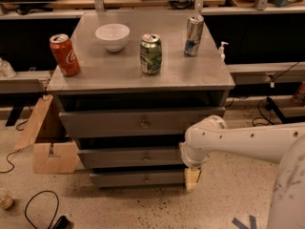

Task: Open middle drawer

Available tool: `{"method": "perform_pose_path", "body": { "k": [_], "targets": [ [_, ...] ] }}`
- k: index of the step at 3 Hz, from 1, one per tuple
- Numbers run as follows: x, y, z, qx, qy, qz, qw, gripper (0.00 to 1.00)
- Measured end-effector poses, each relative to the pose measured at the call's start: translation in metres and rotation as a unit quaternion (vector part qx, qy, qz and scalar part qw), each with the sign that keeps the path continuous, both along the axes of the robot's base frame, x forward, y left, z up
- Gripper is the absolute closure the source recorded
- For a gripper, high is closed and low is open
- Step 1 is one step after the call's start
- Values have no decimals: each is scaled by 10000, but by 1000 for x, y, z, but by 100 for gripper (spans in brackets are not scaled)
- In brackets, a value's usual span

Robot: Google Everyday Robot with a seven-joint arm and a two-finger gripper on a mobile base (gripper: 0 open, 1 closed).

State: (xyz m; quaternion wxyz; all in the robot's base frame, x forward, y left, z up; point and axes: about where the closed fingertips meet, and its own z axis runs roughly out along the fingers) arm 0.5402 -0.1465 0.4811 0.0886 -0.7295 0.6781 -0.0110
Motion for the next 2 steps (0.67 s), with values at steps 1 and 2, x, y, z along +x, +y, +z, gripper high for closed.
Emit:
{"method": "perform_pose_path", "body": {
  "k": [1, 2],
  "targets": [
    [18, -5, -8, -256, -72, -40, 9996, 0],
    [38, -6, -20, -409, -103, -36, 9991, 0]
  ]
}}
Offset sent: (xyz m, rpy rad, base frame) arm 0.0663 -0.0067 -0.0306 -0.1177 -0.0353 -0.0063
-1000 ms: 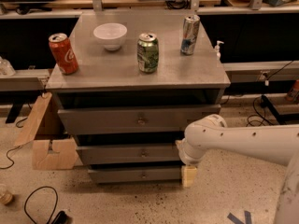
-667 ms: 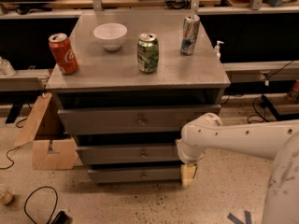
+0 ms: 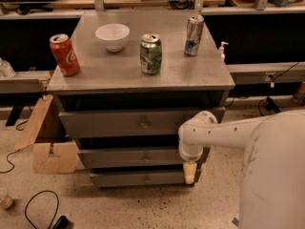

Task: Open middle drawer

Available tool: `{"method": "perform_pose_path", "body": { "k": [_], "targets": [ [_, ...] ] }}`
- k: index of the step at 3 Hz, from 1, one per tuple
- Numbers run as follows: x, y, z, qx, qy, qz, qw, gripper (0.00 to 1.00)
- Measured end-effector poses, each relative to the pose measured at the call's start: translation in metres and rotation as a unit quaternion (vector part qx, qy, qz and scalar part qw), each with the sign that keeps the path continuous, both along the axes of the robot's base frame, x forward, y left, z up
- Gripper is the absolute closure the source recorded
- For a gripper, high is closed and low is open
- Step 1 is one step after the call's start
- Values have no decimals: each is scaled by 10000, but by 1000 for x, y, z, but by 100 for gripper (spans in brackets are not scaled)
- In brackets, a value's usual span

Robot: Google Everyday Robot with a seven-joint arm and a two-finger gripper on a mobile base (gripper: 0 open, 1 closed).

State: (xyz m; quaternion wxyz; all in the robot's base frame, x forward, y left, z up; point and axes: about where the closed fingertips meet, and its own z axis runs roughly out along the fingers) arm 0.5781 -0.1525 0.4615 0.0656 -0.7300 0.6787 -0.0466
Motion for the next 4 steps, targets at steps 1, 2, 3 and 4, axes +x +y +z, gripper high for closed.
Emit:
{"method": "perform_pose_path", "body": {
  "k": [1, 2, 3, 4],
  "targets": [
    [15, -2, -16, 45, 10, -12, 10000, 0],
    [22, 2, -37, 248, 91, -43, 9996, 18],
    [16, 9, -61, 564, 226, -144, 9980, 49],
    [16, 9, -59, 564, 226, -144, 9980, 72]
  ]
}}
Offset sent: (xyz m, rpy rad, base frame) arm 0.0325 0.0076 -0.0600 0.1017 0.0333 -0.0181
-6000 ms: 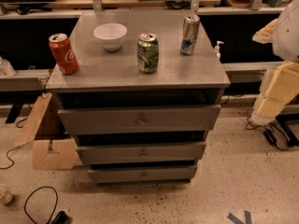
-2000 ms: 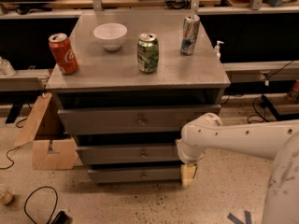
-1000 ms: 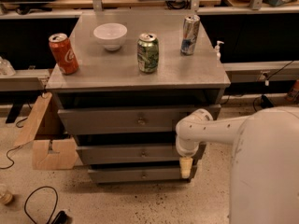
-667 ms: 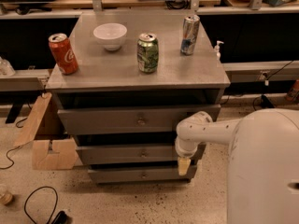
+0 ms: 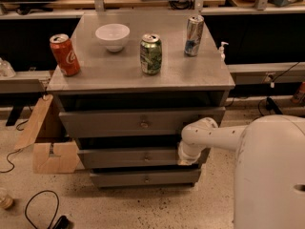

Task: Open middle drawer

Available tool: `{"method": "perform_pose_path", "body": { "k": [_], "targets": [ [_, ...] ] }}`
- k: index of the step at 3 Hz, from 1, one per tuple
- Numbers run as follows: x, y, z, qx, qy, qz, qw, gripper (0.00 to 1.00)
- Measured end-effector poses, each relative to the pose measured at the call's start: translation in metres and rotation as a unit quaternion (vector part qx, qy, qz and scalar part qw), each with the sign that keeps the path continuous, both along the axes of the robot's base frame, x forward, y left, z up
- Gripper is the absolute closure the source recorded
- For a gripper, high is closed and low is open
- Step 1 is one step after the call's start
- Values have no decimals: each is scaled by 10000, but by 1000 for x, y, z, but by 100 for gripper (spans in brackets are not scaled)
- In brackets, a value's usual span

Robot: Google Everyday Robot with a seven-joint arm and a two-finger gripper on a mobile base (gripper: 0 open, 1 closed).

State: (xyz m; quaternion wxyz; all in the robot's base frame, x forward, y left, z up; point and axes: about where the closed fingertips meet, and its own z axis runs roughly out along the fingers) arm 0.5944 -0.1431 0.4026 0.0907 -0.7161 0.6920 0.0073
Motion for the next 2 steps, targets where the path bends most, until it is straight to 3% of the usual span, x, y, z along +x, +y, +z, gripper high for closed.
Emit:
{"method": "perform_pose_path", "body": {
  "k": [1, 2],
  "targets": [
    [0, 0, 3, 0, 0, 0, 10000, 95],
    [0, 0, 4, 0, 0, 0, 10000, 100]
  ]
}}
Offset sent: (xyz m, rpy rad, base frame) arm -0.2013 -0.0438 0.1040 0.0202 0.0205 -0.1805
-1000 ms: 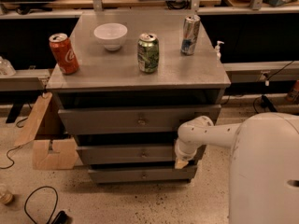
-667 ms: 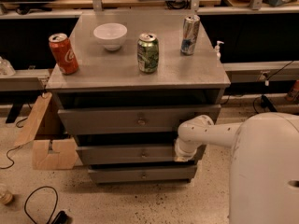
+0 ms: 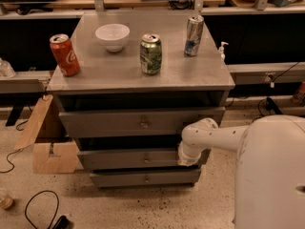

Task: Open middle drawer

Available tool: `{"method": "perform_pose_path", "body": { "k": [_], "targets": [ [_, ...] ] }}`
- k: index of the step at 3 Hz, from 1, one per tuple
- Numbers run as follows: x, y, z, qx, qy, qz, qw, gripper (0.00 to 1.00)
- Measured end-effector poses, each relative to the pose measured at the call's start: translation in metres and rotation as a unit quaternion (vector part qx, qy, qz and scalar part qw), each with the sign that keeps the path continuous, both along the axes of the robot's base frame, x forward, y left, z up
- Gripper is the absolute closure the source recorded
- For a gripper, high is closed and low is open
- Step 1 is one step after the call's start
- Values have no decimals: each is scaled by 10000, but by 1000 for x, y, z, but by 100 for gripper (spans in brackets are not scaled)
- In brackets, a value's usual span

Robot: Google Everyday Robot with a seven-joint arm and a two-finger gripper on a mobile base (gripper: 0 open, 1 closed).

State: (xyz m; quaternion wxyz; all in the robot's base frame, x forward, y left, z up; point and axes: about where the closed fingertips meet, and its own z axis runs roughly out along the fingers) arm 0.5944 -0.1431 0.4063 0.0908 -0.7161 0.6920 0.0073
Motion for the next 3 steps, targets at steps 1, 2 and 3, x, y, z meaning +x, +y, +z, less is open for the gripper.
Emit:
{"method": "perform_pose_path", "body": {
  "k": [1, 2, 3],
  "targets": [
    [-2, 0, 2, 1, -1, -8, 10000, 100],
    [-11, -2, 8, 6, -6, -41, 10000, 100],
    [-11, -2, 15, 6, -6, -41, 10000, 100]
  ]
}}
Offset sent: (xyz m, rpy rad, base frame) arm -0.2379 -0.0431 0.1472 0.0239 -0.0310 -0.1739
